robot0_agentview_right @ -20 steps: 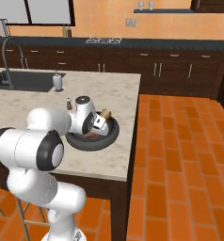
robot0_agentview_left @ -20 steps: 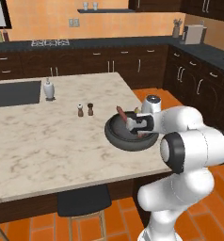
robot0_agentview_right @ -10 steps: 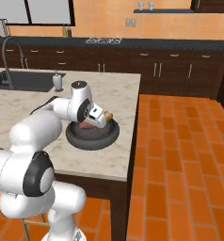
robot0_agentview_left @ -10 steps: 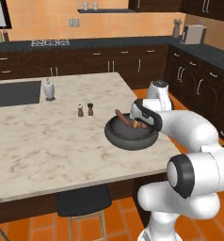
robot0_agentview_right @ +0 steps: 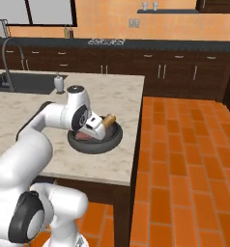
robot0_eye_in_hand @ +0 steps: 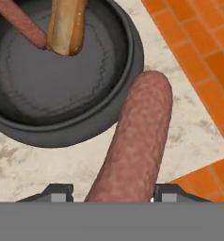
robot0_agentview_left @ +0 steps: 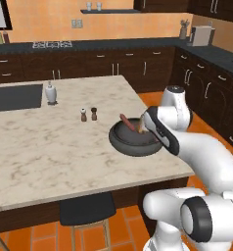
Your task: Place one bun and one sausage from the bowl on each plate.
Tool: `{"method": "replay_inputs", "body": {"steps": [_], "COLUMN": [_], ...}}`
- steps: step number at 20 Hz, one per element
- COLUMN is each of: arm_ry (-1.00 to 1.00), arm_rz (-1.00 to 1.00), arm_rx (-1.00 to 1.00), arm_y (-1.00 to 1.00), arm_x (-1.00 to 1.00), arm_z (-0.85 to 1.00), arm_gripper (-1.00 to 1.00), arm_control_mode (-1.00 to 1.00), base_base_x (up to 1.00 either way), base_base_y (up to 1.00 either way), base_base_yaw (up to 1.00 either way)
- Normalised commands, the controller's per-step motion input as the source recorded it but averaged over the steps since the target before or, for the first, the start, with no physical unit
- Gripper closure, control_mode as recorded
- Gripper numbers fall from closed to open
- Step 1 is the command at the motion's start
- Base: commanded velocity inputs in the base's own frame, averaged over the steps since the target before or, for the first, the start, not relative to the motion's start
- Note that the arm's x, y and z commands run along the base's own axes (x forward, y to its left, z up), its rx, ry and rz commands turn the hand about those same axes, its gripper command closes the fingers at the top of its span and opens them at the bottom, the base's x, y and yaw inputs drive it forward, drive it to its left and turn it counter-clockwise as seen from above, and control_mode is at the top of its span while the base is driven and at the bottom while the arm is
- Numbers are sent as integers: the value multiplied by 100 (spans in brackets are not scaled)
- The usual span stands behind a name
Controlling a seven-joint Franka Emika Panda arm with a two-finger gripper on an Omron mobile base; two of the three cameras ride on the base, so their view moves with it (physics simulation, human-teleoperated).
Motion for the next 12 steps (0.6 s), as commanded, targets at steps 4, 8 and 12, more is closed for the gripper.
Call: {"method": "replay_inputs", "body": {"steps": [4, 8, 12], "arm_ry": [-3, 0, 0], "arm_rz": [0, 0, 0], "arm_rx": [0, 0, 0], "arm_y": [6, 0, 0], "arm_x": [-58, 0, 0], "arm_z": [-12, 0, 0], "arm_gripper": [100, 100, 100], "arm_control_mode": [100, 100, 100], "base_base_x": [-17, -69, -54], "base_base_y": [3, 35, 73], "base_base_yaw": [0, 6, 9]}}
